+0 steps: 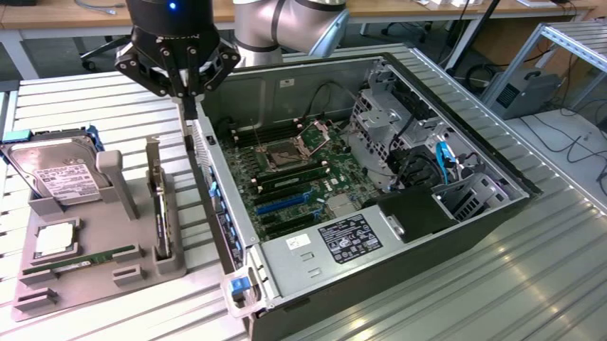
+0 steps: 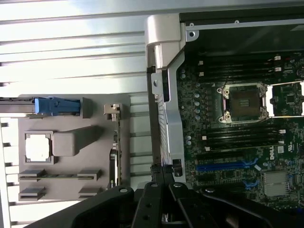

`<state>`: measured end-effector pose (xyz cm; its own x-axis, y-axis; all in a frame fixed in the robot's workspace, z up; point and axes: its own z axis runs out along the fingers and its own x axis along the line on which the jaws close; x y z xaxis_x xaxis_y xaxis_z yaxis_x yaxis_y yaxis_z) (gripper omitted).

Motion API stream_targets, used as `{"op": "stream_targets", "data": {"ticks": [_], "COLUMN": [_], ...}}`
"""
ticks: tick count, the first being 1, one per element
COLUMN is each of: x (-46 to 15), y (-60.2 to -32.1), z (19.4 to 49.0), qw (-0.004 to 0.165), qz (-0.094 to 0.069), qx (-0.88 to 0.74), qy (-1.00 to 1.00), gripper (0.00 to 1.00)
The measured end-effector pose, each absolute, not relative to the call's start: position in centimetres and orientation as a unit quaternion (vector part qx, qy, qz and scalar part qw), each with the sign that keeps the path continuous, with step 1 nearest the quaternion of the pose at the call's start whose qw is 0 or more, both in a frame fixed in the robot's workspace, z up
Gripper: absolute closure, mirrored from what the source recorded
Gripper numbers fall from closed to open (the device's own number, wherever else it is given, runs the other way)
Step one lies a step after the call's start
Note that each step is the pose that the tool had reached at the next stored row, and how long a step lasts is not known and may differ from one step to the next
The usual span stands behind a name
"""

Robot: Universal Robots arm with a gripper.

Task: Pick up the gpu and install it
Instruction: 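Reach for the gpu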

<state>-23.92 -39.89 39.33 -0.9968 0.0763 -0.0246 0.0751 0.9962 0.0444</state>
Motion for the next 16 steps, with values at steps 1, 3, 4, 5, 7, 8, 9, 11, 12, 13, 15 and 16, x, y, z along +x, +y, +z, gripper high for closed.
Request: {"op": "stream_targets", "data": {"ticks": [1,3,4,5,7,8,9,11,12,13,15,16], "x": [-23.99,-24.08,-24.11,-24.16,-24.29,-24.34,-24.38,-24.47,-24.56,-24.59,-24.68,-24.72], "y": [-39.89,-39.89,-39.89,-39.89,-39.89,-39.89,-39.89,-39.89,-39.89,-39.89,-39.89,-39.89], "z": [39.33,39.33,39.33,39.33,39.33,39.33,39.33,39.33,39.33,39.33,39.33,39.33], "qw": [0.013,0.013,0.013,0.013,0.013,0.013,0.013,0.013,0.013,0.013,0.013,0.013], "qz": [0.022,0.022,0.022,0.022,0.022,0.022,0.022,0.022,0.022,0.022,0.022,0.022], "qx": [0.038,0.038,0.038,0.038,0.038,0.038,0.038,0.038,0.038,0.038,0.038,0.038], "qy": [0.999,0.999,0.999,0.999,0.999,0.999,0.999,0.999,0.999,0.999,0.999,0.999], "gripper": [0.89,0.89,0.89,0.89,0.89,0.89,0.89,0.89,0.89,0.89,0.89,0.89]}}
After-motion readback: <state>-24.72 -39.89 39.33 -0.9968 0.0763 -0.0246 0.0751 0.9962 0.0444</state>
